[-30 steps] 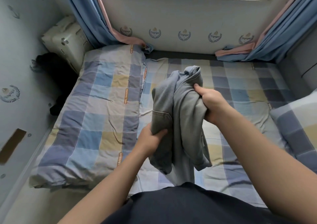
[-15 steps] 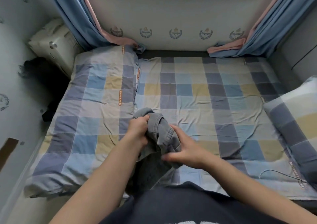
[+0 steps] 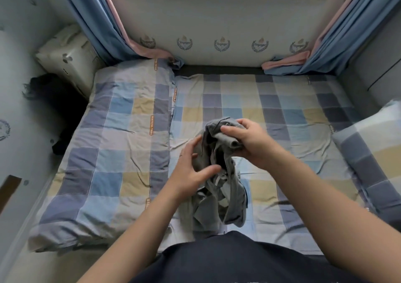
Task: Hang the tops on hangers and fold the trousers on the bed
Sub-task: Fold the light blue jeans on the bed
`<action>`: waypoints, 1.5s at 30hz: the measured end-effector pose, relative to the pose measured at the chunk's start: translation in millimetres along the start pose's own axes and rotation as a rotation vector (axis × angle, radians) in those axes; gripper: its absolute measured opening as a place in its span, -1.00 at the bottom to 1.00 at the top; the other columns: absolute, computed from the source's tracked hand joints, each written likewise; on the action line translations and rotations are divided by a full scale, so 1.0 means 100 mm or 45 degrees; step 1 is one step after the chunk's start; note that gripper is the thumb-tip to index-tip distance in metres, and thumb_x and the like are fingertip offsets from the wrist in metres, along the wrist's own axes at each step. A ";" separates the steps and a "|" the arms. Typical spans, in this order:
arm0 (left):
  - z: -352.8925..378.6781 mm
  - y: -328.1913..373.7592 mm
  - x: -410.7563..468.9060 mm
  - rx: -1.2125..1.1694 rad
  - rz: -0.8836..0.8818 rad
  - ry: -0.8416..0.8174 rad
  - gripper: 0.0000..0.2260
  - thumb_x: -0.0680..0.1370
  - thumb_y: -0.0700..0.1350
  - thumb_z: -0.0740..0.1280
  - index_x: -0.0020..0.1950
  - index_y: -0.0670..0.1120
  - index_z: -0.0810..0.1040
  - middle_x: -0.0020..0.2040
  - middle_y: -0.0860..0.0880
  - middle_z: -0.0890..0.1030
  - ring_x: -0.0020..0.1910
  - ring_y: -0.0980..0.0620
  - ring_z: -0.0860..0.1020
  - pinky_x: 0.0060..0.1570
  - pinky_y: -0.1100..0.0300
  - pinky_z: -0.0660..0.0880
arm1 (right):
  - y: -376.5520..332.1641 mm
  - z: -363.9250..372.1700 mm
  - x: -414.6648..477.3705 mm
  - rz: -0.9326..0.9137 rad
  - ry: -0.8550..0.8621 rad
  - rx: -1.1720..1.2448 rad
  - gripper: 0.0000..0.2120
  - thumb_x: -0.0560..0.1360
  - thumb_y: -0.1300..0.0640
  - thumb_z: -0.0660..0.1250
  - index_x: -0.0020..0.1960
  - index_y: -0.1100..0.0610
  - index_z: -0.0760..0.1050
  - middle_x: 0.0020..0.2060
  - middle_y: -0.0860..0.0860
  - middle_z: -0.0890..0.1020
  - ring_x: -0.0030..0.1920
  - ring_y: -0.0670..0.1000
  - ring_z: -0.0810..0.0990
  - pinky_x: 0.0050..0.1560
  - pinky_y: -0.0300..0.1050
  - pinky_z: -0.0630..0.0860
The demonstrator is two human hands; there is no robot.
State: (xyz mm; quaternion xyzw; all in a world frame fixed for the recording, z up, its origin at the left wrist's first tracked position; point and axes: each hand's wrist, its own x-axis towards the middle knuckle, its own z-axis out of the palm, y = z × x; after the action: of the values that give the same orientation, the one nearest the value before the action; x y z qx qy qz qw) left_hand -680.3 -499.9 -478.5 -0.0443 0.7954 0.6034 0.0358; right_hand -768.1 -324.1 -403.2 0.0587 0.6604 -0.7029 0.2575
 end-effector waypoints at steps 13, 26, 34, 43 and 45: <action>-0.07 0.25 0.44 0.337 0.097 0.179 -0.66 0.43 0.23 0.44 0.03 0.02 0.66 -0.14 0.09 0.68 -0.08 -0.03 0.64 -0.10 0.04 0.55 | -0.06 -0.16 -0.03 0.010 -0.295 -0.014 -0.60 0.43 0.03 0.52 0.20 0.14 0.57 -0.02 0.09 0.70 -0.10 0.03 0.68 -0.07 -0.12 0.64; -0.08 0.22 0.35 -0.260 -0.474 0.541 -0.76 0.33 0.20 0.45 -0.22 0.04 0.68 -0.28 0.10 0.71 -0.20 0.05 0.68 -0.13 0.09 0.56 | 1.09 -0.10 0.08 -0.181 0.222 -1.042 -0.83 0.53 0.23 0.23 -0.03 0.03 0.56 -0.15 0.02 0.64 -0.08 0.11 0.56 -0.11 -0.09 0.43; -0.26 0.02 0.19 0.970 -0.333 0.416 0.03 0.33 -0.02 0.48 0.57 0.22 -0.16 0.62 -0.01 -0.01 0.58 -0.16 0.00 0.49 -0.22 0.06 | 0.38 -0.24 0.10 -0.577 0.117 -0.791 -0.82 0.63 0.24 0.26 0.01 0.07 0.63 -0.18 -0.12 0.67 -0.11 -0.10 0.61 -0.02 -0.19 0.49; -0.12 -0.06 0.42 0.967 0.106 0.192 -0.71 0.45 -0.23 0.38 0.11 0.07 0.54 -0.01 0.03 0.62 0.00 -0.11 0.58 -0.15 0.10 0.38 | 0.04 -0.22 0.01 -0.562 -0.214 -0.998 -0.86 0.51 0.15 0.44 -0.12 -0.10 0.64 -0.23 -0.18 0.68 -0.18 -0.18 0.62 -0.11 -0.30 0.50; -0.17 -0.18 0.43 1.007 0.027 0.235 -0.77 0.46 -0.27 0.32 0.03 0.02 0.52 -0.04 0.00 0.57 -0.13 -0.09 0.52 -0.25 0.12 0.34 | 0.11 -0.38 0.04 -0.453 -0.132 -1.158 -0.90 0.43 0.09 0.50 -0.17 -0.06 0.59 -0.27 -0.11 0.64 -0.22 -0.12 0.60 -0.16 -0.15 0.52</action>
State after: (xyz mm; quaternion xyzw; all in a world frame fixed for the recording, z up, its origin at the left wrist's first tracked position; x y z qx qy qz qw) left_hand -720.8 -522.2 -495.5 -0.0729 0.9664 0.2449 -0.0279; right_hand -776.5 -288.9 -419.3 -0.2084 0.8865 -0.3784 0.1656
